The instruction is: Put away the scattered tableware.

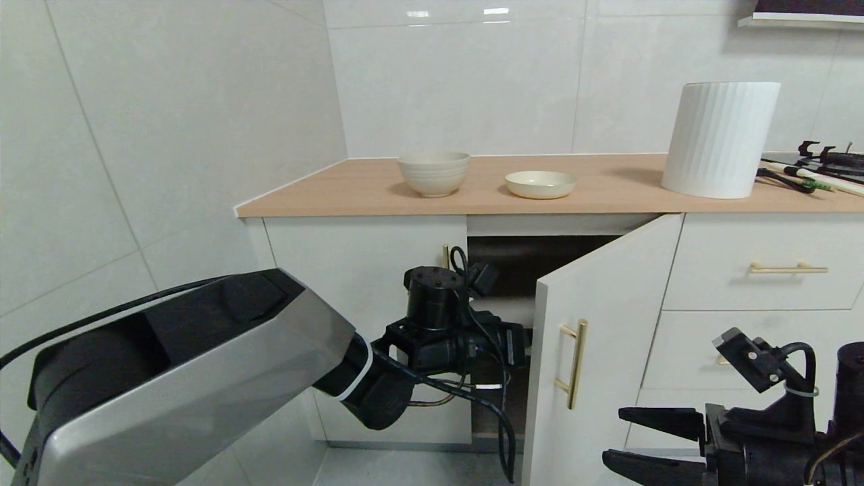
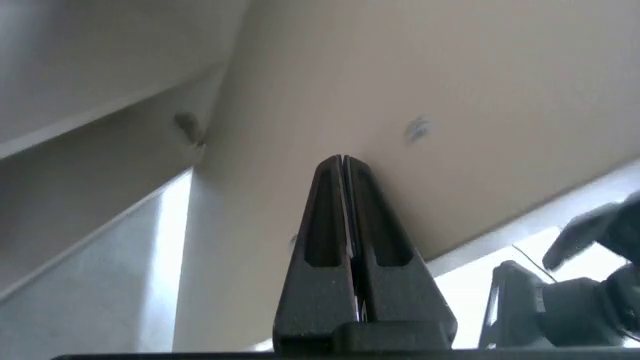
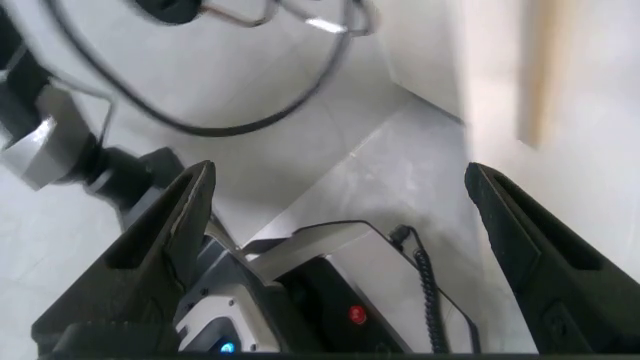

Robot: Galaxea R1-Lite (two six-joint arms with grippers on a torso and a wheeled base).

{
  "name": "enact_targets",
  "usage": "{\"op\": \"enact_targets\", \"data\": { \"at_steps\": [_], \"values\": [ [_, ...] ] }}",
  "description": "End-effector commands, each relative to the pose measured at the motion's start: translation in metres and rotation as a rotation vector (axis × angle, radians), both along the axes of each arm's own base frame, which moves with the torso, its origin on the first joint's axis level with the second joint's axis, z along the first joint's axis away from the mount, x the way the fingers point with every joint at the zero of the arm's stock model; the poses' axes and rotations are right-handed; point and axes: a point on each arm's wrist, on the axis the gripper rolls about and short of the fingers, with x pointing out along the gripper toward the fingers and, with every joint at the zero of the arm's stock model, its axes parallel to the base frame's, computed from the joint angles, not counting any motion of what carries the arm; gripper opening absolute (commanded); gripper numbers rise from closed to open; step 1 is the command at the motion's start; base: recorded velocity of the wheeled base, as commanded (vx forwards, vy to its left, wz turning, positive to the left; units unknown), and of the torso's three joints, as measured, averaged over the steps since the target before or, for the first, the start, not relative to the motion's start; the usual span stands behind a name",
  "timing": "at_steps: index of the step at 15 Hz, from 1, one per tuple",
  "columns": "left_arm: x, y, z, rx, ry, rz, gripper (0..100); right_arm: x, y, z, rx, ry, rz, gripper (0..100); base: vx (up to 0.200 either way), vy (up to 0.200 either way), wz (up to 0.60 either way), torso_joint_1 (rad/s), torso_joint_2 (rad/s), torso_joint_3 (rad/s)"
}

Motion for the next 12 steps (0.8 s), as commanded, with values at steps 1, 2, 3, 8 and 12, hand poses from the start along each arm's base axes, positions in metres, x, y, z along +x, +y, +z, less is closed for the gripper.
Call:
{"op": "enact_targets", "data": {
  "at_steps": [1, 2, 3, 8, 12],
  "values": [
    [0.006, -0.004, -0.002, -0.004, -0.004, 0.003, 0, 0.0, 0.0, 0.0, -0.001, 0.001, -0.003, 100, 0.0, 0.0, 0.0, 0.0, 0.0, 0.0],
    [0.007, -0.006, -0.003, -0.001, -0.003, 0.001, 0, 0.0, 0.0, 0.0, -0.001, 0.0, -0.004, 100, 0.0, 0.0, 0.0, 0.0, 0.0, 0.0],
    [0.008, -0.008, -0.005, 0.001, 0.002, 0.0, 0, -0.001, -0.001, 0.001, 0.001, -0.004, -0.003, 100, 0.0, 0.0, 0.0, 0.0, 0.0, 0.0],
    [-0.02, -0.027, 0.014, -0.019, -0.022, -0.076, 0, -0.011, 0.002, 0.009, 0.021, -0.042, 0.037, 100, 0.0, 0.0, 0.0, 0.0, 0.0, 0.0],
    [-0.078, -0.058, 0.043, -0.054, -0.054, -0.221, 0, -0.04, 0.009, 0.023, 0.071, -0.116, 0.16, 100, 0.0, 0.0, 0.0, 0.0, 0.0, 0.0]
  ]
}}
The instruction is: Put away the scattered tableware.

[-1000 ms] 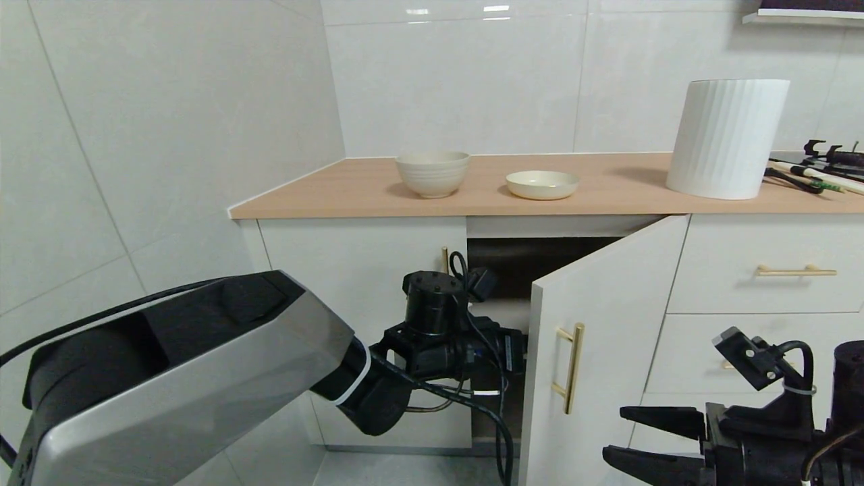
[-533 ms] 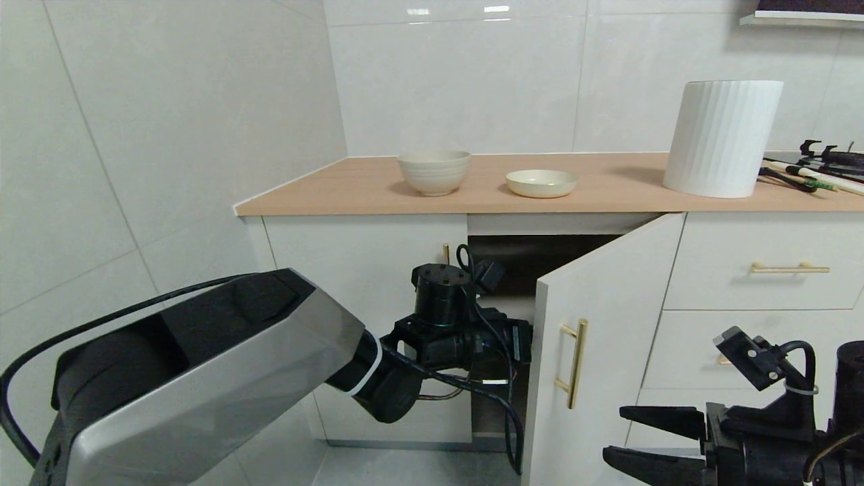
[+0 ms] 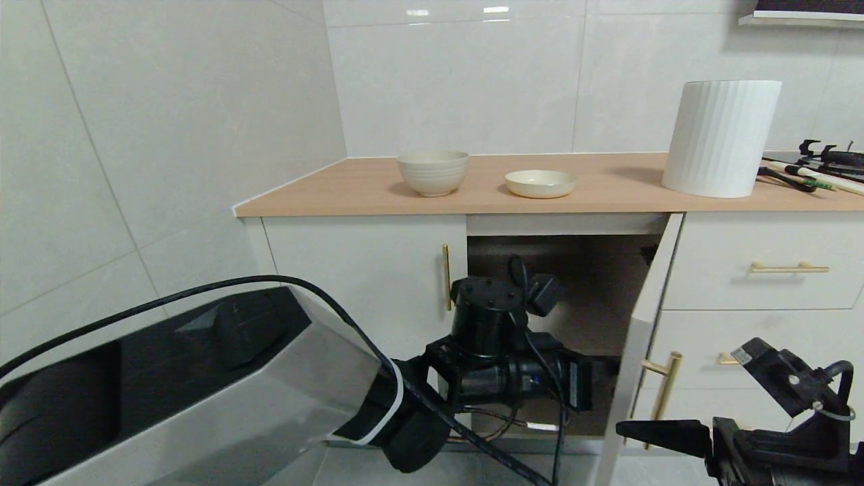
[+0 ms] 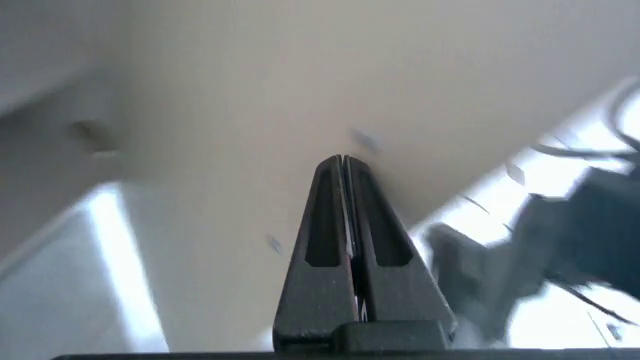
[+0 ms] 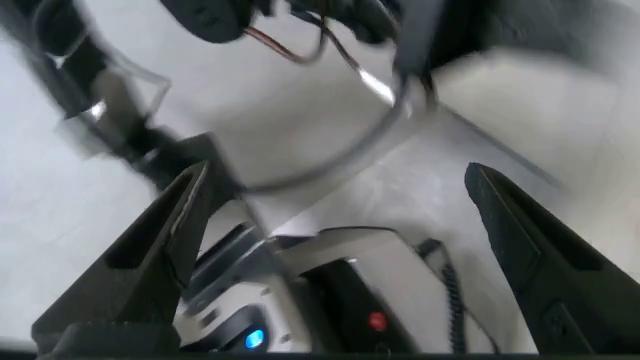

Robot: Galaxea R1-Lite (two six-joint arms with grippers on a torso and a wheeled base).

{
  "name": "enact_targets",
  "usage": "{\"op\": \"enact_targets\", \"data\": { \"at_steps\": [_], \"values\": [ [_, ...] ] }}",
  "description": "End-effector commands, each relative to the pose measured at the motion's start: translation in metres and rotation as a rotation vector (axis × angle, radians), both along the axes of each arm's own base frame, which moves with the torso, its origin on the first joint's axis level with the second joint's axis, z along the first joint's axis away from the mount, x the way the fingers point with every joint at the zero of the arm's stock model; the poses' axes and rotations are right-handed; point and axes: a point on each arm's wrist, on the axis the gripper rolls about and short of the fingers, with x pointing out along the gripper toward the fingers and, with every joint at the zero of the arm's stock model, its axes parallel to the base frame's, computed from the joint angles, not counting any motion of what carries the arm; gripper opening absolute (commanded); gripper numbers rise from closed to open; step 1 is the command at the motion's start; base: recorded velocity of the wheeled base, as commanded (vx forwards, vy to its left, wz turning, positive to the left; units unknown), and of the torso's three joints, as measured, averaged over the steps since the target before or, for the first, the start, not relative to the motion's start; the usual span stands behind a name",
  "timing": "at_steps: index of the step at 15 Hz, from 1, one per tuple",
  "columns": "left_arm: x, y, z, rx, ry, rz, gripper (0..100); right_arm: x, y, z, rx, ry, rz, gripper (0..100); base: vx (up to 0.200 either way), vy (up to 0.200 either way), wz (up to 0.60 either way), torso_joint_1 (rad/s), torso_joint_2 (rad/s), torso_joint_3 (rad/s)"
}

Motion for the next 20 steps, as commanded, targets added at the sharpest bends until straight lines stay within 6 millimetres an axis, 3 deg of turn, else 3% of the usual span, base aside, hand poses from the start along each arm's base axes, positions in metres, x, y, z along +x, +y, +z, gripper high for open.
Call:
{"op": "enact_targets", "data": {
  "at_steps": [1, 3, 5, 7, 9, 13, 14, 15, 16, 17, 20],
  "values": [
    [-0.037, -0.017, 0.02, -0.025, -0.022, -0.09, 0, -0.022, 0.001, 0.011, 0.045, -0.063, 0.083, 100, 0.0, 0.0, 0.0, 0.0, 0.0, 0.0],
    [-0.043, -0.014, 0.017, -0.013, -0.011, -0.097, 0, -0.027, 0.001, 0.013, 0.054, -0.073, 0.108, 100, 0.0, 0.0, 0.0, 0.0, 0.0, 0.0],
    [-0.032, 0.003, 0.019, -0.005, -0.003, -0.052, 0, -0.026, 0.001, 0.013, 0.055, -0.075, 0.108, 100, 0.0, 0.0, 0.0, 0.0, 0.0, 0.0],
    [-0.001, 0.04, 0.023, -0.007, -0.004, 0.066, 0, -0.025, 0.002, 0.012, 0.051, -0.069, 0.106, 100, 0.0, 0.0, 0.0, 0.0, 0.0, 0.0],
    [0.007, 0.077, 0.032, -0.006, -0.007, 0.147, 0, -0.019, 0.005, 0.013, 0.045, -0.063, 0.086, 100, 0.0, 0.0, 0.0, 0.0, 0.0, 0.0],
    [-0.003, 0.18, 0.055, 0.101, -0.173, 0.375, 0, 0.042, 0.004, 0.018, 0.013, -0.095, -0.099, 100, 0.0, 0.0, 0.0, 0.0, 0.0, 0.0],
    [-0.007, 0.19, 0.06, 0.118, -0.191, 0.419, 0, 0.05, 0.005, 0.018, 0.011, -0.098, -0.111, 100, 0.0, 0.0, 0.0, 0.0, 0.0, 0.0],
    [-0.02, 0.21, 0.074, 0.158, -0.209, 0.553, 0, 0.075, 0.013, 0.019, 0.001, -0.104, -0.174, 100, 0.0, 0.0, 0.0, 0.0, 0.0, 0.0],
    [-0.024, 0.217, 0.08, 0.17, -0.213, 0.609, 0, 0.087, 0.017, 0.017, -0.01, -0.107, -0.22, 100, 0.0, 0.0, 0.0, 0.0, 0.0, 0.0],
    [-0.035, 0.23, 0.092, 0.194, -0.225, 0.724, 0, 0.112, 0.028, 0.016, -0.04, -0.136, -0.331, 100, 0.0, 0.0, 0.0, 0.0, 0.0, 0.0],
    [-0.067, 0.248, 0.108, 0.215, -0.213, 0.761, 0, 0.15, 0.042, 0.019, -0.177, -0.155, -0.596, 100, 0.0, 0.0, 0.0, 0.0, 0.0, 0.0]
  ]
}}
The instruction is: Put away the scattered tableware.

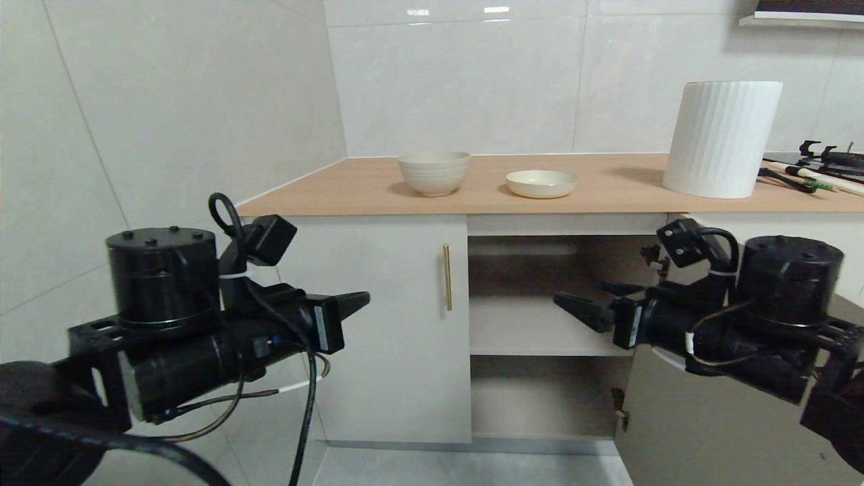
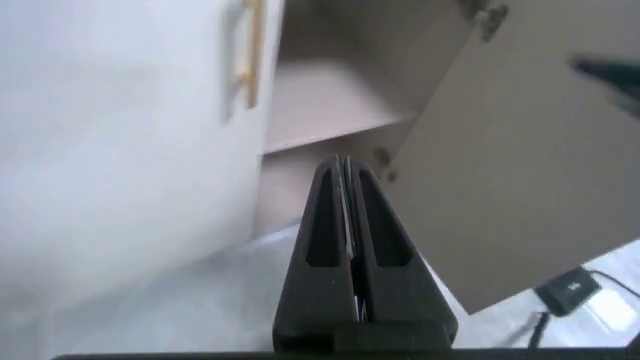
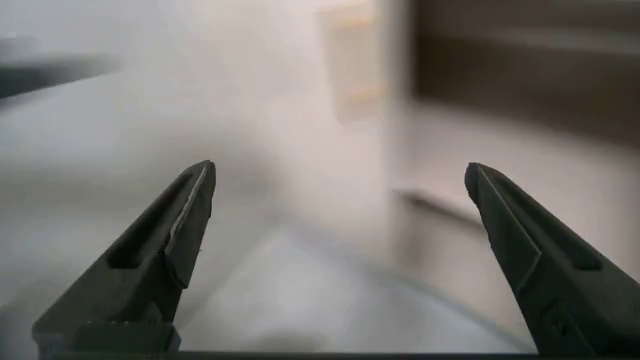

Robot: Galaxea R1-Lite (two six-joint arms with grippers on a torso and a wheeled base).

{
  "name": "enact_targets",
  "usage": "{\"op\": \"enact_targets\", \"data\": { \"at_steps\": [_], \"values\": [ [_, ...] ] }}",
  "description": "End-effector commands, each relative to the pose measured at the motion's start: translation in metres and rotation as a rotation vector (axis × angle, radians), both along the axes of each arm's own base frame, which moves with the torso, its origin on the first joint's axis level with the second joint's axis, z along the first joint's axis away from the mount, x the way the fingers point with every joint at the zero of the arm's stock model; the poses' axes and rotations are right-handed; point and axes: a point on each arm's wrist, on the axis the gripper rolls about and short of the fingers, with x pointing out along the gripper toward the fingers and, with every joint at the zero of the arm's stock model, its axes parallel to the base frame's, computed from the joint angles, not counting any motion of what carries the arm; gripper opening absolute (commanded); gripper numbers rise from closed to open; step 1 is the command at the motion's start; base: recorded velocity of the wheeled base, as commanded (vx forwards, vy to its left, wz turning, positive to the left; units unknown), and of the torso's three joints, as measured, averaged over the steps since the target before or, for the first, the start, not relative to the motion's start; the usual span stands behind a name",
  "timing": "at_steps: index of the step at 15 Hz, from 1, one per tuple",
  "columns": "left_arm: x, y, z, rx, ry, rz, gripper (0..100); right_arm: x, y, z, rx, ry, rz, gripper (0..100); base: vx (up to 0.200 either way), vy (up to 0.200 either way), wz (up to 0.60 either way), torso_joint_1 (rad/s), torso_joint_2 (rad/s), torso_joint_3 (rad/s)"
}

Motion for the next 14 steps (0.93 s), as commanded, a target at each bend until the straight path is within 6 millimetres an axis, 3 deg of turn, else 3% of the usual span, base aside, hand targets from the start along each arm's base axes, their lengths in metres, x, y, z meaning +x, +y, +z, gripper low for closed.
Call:
{"op": "enact_targets", "data": {
  "at_steps": [1, 4, 5, 7, 9, 14],
  "values": [
    [-0.04, 0.022, 0.027, -0.006, -0.028, 0.035, 0, 0.031, 0.012, -0.006, -0.075, 0.067, -0.135, 100, 0.0, 0.0, 0.0, 0.0, 0.0, 0.0],
    [-0.054, 0.033, 0.037, -0.001, -0.011, 0.055, 0, 0.027, 0.009, 0.021, -0.062, 0.05, -0.125, 100, 0.0, 0.0, 0.0, 0.0, 0.0, 0.0],
    [-0.057, 0.036, 0.044, -0.008, -0.026, 0.068, 100, 0.019, 0.008, 0.043, -0.053, 0.088, -0.071, 100, 0.0, 0.0, 0.0, 0.0, 0.0, 0.0],
    [-0.061, 0.038, 0.048, -0.02, -0.042, 0.068, 100, 0.004, 0.003, 0.069, -0.062, 0.173, 0.018, 100, 0.0, 0.0, 0.0, 0.0, 0.0, 0.0],
    [-0.063, 0.038, 0.049, -0.025, -0.048, 0.067, 100, -0.009, -0.003, 0.081, -0.069, 0.197, 0.042, 100, 0.0, 0.0, 0.0, 0.0, 0.0, 0.0],
    [-0.065, 0.039, 0.045, -0.019, -0.038, 0.065, 100, -0.025, -0.01, 0.096, -0.048, 0.151, 0.038, 100, 0.0, 0.0, 0.0, 0.0, 0.0, 0.0]
  ]
}}
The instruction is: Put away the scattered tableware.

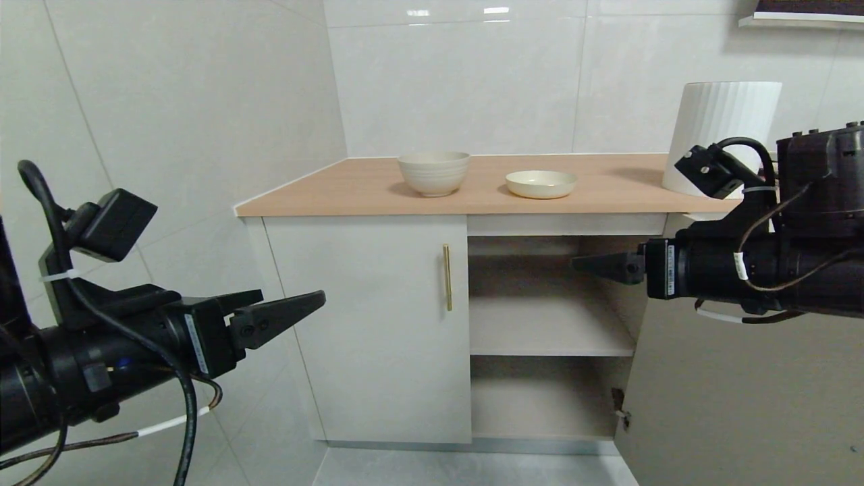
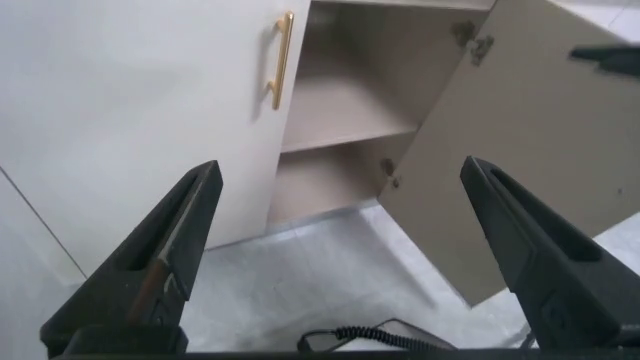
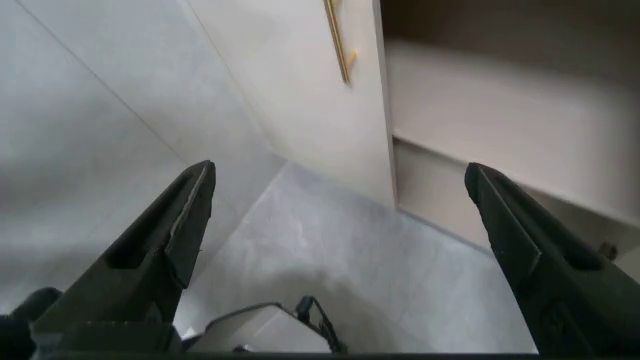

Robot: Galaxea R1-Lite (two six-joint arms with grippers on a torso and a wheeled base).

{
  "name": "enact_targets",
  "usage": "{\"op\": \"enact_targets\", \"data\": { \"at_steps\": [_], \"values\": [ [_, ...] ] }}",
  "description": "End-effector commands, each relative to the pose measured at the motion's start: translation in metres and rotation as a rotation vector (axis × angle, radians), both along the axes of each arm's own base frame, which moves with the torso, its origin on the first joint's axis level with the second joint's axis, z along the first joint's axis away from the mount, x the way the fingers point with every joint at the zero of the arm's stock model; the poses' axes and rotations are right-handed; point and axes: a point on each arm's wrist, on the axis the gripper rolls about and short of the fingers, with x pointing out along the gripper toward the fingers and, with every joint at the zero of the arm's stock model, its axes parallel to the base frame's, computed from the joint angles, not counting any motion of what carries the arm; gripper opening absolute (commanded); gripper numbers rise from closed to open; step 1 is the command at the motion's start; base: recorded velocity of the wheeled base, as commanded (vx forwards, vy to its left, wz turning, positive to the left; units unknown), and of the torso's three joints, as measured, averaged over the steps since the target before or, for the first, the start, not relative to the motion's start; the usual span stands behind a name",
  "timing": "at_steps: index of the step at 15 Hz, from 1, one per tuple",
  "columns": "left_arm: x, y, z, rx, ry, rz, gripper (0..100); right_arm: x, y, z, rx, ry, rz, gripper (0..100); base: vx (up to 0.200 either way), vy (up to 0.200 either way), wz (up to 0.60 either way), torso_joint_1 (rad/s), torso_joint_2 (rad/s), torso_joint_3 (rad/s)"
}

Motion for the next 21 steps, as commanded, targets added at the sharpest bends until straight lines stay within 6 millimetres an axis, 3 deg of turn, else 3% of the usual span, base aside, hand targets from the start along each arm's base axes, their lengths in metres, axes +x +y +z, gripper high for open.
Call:
{"op": "enact_targets", "data": {
  "at_steps": [1, 4, 15, 21],
  "values": [
    [-0.001, 0.0, -0.001, 0.002, 0.001, -0.004, 100, -0.011, -0.001, 0.011, 0.014, -0.029, 0.013, 100, 0.0, 0.0, 0.0, 0.0, 0.0, 0.0],
    [-0.005, 0.001, 0.004, -0.006, -0.018, -0.005, 100, -0.022, 0.0, 0.015, 0.011, -0.021, 0.038, 100, 0.0, 0.0, 0.0, 0.0, 0.0, 0.0],
    [-0.001, 0.0, 0.011, -0.016, -0.033, -0.009, 100, -0.03, 0.006, 0.025, 0.084, 0.01, 0.05, 100, 0.2, 0.0, 0.0, 0.002, 0.0, -0.002],
    [-0.001, -0.001, 0.011, -0.016, -0.034, -0.01, 100, -0.033, 0.004, 0.026, 0.105, 0.024, 0.044, 100, 0.0, 0.0, 0.0, 0.0, 0.0, 0.0]
  ]
}}
